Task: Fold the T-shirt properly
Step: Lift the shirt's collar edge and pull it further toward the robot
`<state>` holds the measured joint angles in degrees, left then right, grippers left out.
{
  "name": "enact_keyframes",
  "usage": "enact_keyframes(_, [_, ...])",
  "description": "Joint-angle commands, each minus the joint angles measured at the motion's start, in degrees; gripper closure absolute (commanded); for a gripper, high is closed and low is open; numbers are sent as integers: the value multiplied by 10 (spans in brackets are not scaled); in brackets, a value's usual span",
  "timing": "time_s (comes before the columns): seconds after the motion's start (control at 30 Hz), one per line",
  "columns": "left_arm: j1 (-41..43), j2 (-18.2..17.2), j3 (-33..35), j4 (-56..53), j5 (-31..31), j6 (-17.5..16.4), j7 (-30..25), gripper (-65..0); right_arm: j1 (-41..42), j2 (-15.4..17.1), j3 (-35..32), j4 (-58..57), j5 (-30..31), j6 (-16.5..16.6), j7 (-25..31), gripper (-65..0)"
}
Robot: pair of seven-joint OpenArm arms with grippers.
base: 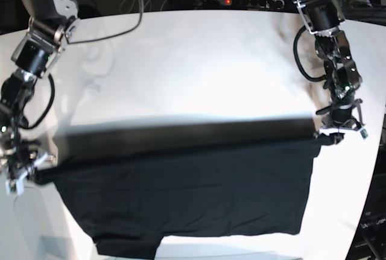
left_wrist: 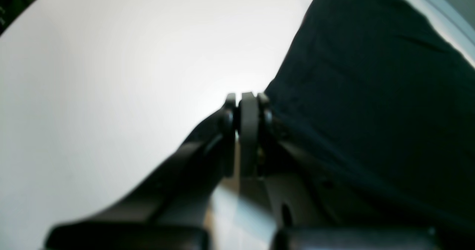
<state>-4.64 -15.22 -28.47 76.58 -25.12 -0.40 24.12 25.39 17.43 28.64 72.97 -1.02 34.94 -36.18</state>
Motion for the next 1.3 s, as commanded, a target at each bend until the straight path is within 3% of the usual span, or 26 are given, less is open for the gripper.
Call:
enact_keyframes(0.0, [-11, -13, -4, 26, 2, 2, -18, -1, 19, 11, 2, 16, 7, -2, 19, 0])
enact_keyframes(0.73, [168, 7, -4, 160, 2, 2, -23, -1, -273, 12, 29, 197, 10, -2, 25, 0])
enact_keyframes(1.1, [274, 23, -5, 214, 2, 1, -24, -1, -406, -41, 96, 271, 9, -2, 25, 0])
enact_keyframes(1.27, [331, 40, -16, 240, 2, 1, -23, -1, -454, -42, 97, 271, 8, -2, 25, 0])
